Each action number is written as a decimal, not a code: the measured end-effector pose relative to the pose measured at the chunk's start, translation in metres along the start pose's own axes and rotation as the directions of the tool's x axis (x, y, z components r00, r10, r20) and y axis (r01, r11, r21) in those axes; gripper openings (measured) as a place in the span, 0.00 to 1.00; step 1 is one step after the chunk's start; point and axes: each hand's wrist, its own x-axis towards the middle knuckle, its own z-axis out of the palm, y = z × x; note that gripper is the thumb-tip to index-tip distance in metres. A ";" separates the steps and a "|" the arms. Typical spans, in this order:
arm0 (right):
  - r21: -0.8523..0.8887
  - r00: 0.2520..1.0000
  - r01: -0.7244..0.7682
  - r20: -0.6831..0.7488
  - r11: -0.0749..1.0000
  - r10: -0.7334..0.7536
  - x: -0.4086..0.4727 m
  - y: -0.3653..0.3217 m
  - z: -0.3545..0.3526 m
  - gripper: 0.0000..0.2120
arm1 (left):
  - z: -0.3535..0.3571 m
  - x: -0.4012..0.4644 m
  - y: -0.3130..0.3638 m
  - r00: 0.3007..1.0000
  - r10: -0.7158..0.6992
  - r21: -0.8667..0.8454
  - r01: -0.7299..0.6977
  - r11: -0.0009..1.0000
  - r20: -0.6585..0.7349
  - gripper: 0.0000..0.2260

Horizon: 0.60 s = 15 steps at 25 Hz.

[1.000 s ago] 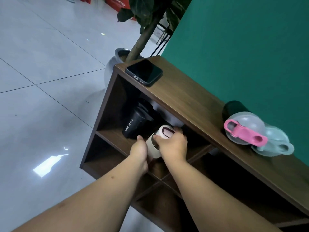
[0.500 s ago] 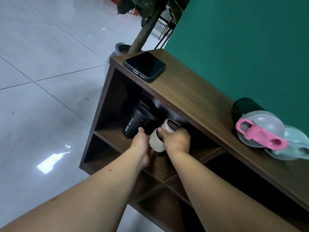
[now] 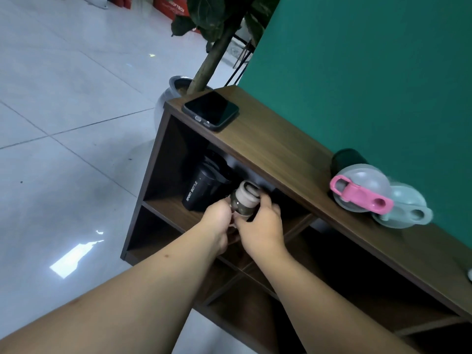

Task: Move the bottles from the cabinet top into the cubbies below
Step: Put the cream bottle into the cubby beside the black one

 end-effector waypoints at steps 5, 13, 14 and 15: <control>0.079 0.963 0.203 -0.199 0.976 -0.185 -0.063 0.007 -0.093 0.21 | 0.026 -0.088 -0.009 0.993 -0.030 0.111 0.018 0.994 0.111 0.16; -0.243 0.909 0.108 -0.367 0.964 -0.195 -0.056 0.019 -0.207 0.33 | 0.084 -0.161 -0.013 0.909 -0.025 -0.170 0.105 0.980 0.415 0.25; -0.292 0.920 0.090 -0.343 0.952 -0.192 -0.047 0.019 -0.212 0.35 | 0.092 -0.161 -0.009 0.904 -0.003 -0.213 0.103 0.972 0.427 0.25; -0.341 0.930 0.080 -0.313 0.937 -0.193 -0.038 0.019 -0.214 0.37 | 0.098 -0.161 -0.006 0.899 0.014 -0.242 0.103 0.965 0.438 0.26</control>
